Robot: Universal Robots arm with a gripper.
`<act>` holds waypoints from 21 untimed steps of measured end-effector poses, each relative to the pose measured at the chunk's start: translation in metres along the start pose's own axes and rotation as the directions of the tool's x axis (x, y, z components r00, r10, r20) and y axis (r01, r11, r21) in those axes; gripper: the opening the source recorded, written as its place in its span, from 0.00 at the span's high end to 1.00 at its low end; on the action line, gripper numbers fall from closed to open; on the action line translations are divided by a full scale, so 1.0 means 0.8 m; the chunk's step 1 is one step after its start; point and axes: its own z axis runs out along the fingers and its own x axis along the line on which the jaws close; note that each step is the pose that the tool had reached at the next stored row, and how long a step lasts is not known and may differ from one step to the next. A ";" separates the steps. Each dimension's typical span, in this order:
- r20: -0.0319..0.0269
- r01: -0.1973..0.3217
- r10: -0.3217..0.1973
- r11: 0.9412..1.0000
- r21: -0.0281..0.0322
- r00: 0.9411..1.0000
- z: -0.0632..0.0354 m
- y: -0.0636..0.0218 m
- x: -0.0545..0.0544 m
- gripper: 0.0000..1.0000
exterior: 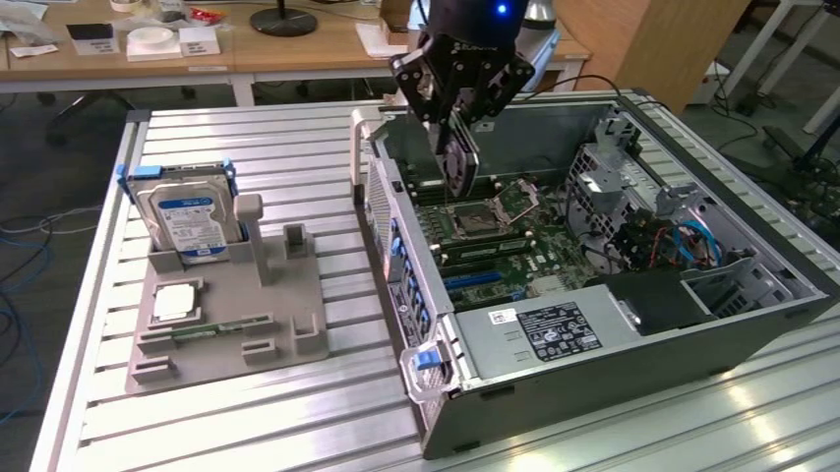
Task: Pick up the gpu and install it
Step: 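Pick up the gpu and move the gpu toward the slot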
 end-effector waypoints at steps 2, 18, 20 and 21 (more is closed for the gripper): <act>0.000 0.001 -0.001 1.000 0.000 1.000 0.001 0.000 -0.003 0.72; 0.003 0.011 -0.011 1.000 0.000 1.000 0.005 -0.001 -0.056 0.72; 0.005 0.011 -0.011 1.000 0.000 1.000 0.005 -0.001 -0.066 0.72; 0.006 0.011 -0.011 1.000 0.000 1.000 0.006 -0.001 -0.072 0.72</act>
